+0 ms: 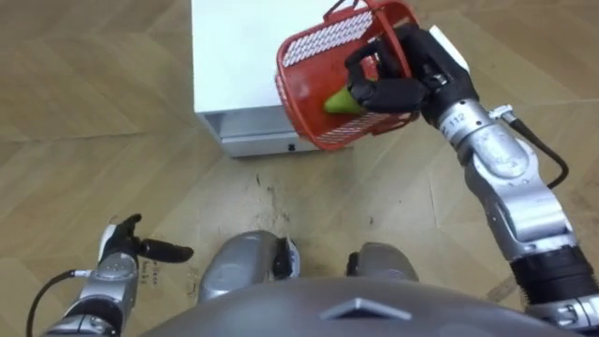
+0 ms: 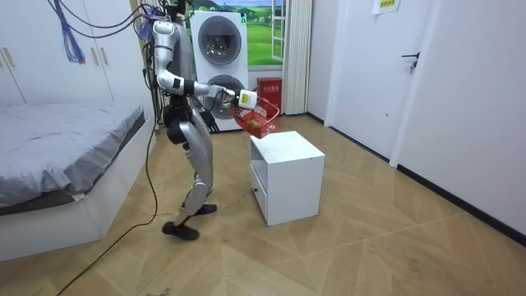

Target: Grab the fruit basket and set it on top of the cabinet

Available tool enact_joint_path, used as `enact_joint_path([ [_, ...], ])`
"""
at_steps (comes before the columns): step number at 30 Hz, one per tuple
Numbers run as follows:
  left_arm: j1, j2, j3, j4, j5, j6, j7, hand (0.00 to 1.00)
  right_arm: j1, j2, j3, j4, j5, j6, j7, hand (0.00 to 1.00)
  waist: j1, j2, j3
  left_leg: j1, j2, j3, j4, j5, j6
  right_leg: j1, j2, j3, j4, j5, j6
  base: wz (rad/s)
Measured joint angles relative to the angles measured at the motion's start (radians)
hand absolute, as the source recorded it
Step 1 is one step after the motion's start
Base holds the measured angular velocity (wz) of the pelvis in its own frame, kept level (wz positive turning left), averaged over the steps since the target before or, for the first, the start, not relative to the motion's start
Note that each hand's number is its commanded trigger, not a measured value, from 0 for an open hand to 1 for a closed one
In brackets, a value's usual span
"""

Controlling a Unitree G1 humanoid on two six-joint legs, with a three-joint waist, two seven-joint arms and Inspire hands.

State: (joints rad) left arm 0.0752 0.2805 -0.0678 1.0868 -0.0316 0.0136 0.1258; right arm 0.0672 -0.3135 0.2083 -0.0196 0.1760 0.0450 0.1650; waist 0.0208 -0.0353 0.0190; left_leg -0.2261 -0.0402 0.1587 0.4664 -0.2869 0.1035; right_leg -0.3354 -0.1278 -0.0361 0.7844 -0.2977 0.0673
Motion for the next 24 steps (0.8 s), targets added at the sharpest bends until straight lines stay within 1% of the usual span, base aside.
enact_joint_path([
  [1,0.003,0.0,-0.001,0.0,0.0,-0.002,0.0,0.0,0.002,-0.002,0.0,0.0,-0.01,0.0,-0.001,1.0,-0.004,-0.004,-0.002,0.01,0.001,-0.008,-0.008,0.002,-0.004,0.001,0.001,0.003,-0.081,0.003,0.0,0.34],
  [2,0.001,-0.002,-0.003,0.002,0.002,-0.01,0.001,0.0,0.002,-0.005,0.0,-0.001,-0.024,0.0,0.0,1.0,0.001,-0.011,-0.0047,0.019,0.003,-0.019,-0.014,-0.003,-0.02,0.001,0.004,-0.004,-0.227,0.05,-0.017,0.26],
  [3,0.001,-0.009,-0.007,0.002,0.002,-0.014,0.001,0.0,0.007,-0.005,0.003,0.0,-0.034,0.001,0.0,1.0,0.008,-0.005,-0.02,0.025,0.023,-0.029,-0.027,-0.001,-0.038,0.033,0.021,-0.024,-0.28,0.065,-0.032,0.11],
  [4,0.005,-0.01,-0.009,0.002,0.002,-0.018,0.001,0.0,0.007,-0.005,0.005,-0.001,-0.035,0.001,0.001,1.0,0.016,-0.004,-0.0207,0.033,0.029,-0.026,-0.038,0.003,-0.046,0.05,0.032,-0.035,-0.308,0.073,-0.041,0.14],
  [5,0.014,-0.011,-0.009,0.004,0.002,-0.02,0.0,0.0,0.012,-0.004,0.006,-0.001,-0.034,0.001,0.001,1.0,0.018,-0.002,-0.0194,0.051,0.043,-0.026,-0.068,0.011,-0.059,0.081,0.05,-0.051,-0.353,0.089,-0.051,0.13],
  [6,0.014,-0.014,-0.009,0.004,0.002,-0.02,0.0,0.0,0.017,-0.004,0.006,0.0,-0.032,0.001,0.003,1.0,0.022,-0.004,-0.0187,0.077,0.055,-0.026,-0.1,0.019,-0.07,0.109,0.065,-0.054,-0.386,0.099,-0.057,0.13],
  [7,0.019,-0.018,-0.009,0.004,0.002,-0.02,0.0,0.0,0.018,-0.003,0.006,0.001,-0.029,0.001,0.004,1.0,0.027,-0.003,-0.0182,0.09,0.062,-0.025,-0.115,0.021,-0.073,0.122,0.072,-0.055,-0.402,0.103,-0.06,-0.04],
  [8,0.031,-0.026,-0.009,0.004,0.002,-0.02,-0.002,0.0,0.019,-0.003,0.006,0.001,-0.024,0.0,0.006,1.0,0.039,0.001,-0.016,0.115,0.066,-0.025,-0.142,0.025,-0.081,0.152,0.082,-0.058,-0.436,0.109,-0.065,0.0],
  [9,0.045,-0.034,-0.009,0.004,0.002,-0.02,-0.005,0.0,0.019,-0.002,0.005,0.001,-0.024,0.0,0.008,1.0,0.038,0.002,-0.0151,0.138,0.068,-0.031,-0.172,0.03,-0.087,0.179,0.086,-0.074,-0.462,0.11,-0.066,0.06],
  [10,0.052,-0.036,-0.009,0.003,0.003,-0.02,-0.006,0.0,0.022,-0.001,0.005,0.001,-0.024,0.0,0.008,1.0,0.039,0.002,-0.0153,0.147,0.069,-0.033,-0.184,0.033,-0.088,0.188,0.087,-0.078,-0.471,0.11,-0.066,0.12],
  [13,0.055,-0.045,-0.009,0.001,0.004,-0.02,-0.012,0.0,0.021,0.013,0.004,0.001,-0.024,0.0,0.008,1.0,0.06,-0.004,-0.0155,0.171,0.077,-0.031,-0.213,0.036,-0.094,0.216,0.101,-0.085,-0.516,0.115,-0.072,0.01],
  [17,0.054,-0.046,-0.009,0.001,0.004,-0.02,-0.023,0.0,0.021,0.048,0.007,0.003,-0.026,-0.001,-0.017,1.0,0.067,-0.005,-0.0157,0.172,0.08,-0.058,-0.221,0.038,-0.096,0.237,0.112,-0.1,-0.551,0.117,-0.074,0.1],
  [21,0.055,-0.046,-0.009,0.005,0.004,-0.02,-0.023,0.0,0.021,0.057,0.017,0.021,-0.027,-0.002,-0.044,1.0,0.07,-0.003,-0.0143,0.186,0.08,-0.082,-0.246,0.041,-0.102,0.253,0.117,-0.103,-0.569,0.117,-0.074,0.11],
  [24,0.059,-0.048,-0.009,0.007,0.023,-0.02,-0.023,0.0,0.01,0.057,0.027,0.055,-0.03,-0.005,-0.048,1.0,0.073,-0.003,-0.0137,0.184,0.08,-0.087,-0.242,0.042,-0.102,0.254,0.114,-0.103,-0.569,0.117,-0.074,0.02],
])
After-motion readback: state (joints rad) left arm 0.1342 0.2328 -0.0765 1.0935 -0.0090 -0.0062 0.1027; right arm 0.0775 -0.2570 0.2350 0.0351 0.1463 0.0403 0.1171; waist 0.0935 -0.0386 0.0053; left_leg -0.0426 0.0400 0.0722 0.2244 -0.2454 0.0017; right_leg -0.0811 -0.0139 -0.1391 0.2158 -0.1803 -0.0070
